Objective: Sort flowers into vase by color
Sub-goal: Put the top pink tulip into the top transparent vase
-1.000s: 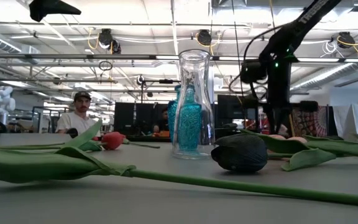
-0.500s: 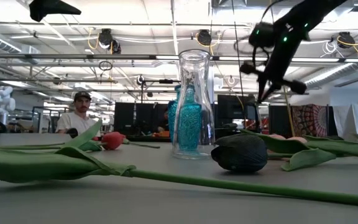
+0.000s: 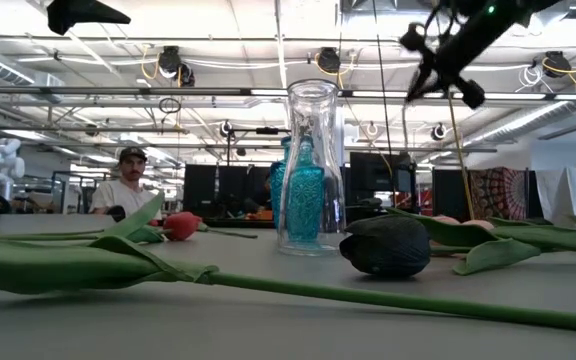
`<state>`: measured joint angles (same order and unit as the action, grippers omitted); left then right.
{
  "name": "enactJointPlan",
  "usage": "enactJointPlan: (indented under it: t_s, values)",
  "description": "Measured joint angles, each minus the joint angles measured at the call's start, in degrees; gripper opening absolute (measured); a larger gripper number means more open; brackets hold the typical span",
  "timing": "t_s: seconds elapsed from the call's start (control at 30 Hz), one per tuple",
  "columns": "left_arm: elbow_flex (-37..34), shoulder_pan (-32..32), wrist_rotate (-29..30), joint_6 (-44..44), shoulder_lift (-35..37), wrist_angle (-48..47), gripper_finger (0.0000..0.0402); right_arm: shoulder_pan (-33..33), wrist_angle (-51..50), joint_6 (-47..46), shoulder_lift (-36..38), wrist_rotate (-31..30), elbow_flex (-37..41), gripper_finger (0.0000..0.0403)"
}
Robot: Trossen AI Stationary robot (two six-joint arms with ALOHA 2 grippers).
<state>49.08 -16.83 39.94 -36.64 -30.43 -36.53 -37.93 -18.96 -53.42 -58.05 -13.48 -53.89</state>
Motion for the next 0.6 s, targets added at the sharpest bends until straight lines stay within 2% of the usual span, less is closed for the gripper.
enactJointPlan:
  t_s: [0.1,0.23,0.4,0.6]
  values:
    - [0.0,0.01,0.0,-0.07,-0.01,0.0,0.0319,1.4,6.44,4.74,1.42,0.5,-0.02,0.0]
    - [0.0,0.01,-0.02,-0.03,0.01,0.0,0.0319,3.2,15.16,12.74,2.17,4.29,-0.04,0.0]
    - [0.0,0.0,-0.01,-0.1,0.0,0.01,0.0319,4.98,23.69,20.59,2.15,11.49,-0.04,0.0]
    - [0.0,0.01,-0.02,0.0,0.01,0.02,0.0319,6.89,28.87,33.61,2.13,22.29,-0.04,0.0]
